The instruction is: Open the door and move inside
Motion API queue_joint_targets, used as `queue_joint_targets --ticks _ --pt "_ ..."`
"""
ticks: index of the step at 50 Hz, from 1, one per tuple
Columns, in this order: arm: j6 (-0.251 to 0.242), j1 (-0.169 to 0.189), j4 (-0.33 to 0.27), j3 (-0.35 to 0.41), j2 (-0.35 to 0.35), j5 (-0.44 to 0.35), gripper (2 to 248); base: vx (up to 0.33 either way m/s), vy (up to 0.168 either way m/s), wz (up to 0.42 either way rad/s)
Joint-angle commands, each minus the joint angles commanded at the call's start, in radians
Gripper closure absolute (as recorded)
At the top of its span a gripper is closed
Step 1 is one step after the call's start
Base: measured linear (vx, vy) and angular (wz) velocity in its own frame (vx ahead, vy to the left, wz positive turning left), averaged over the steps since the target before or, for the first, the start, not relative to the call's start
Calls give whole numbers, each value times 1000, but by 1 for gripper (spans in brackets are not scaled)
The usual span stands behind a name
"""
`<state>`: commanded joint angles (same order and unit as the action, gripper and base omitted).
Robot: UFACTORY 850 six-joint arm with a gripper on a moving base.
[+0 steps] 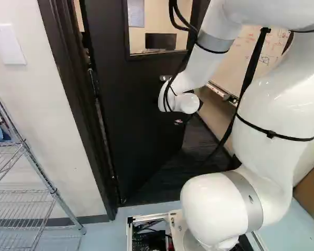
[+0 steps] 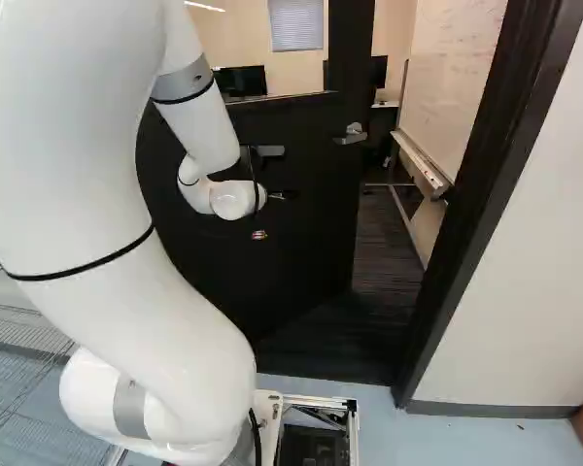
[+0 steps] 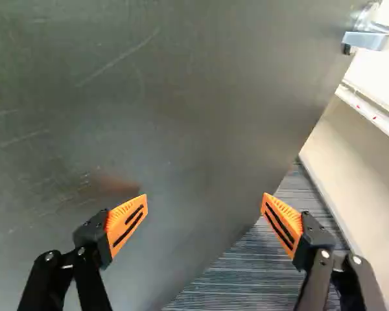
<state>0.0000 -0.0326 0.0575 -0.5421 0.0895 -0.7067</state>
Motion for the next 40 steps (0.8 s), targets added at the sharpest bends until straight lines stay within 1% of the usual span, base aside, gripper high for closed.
queue_joint_targets --ticks 31,40 --pt "0 -57 226 -110 100 -32 3 -2 -1 0" --pt "0 -75 248 -145 131 -35 3 0 0 0"
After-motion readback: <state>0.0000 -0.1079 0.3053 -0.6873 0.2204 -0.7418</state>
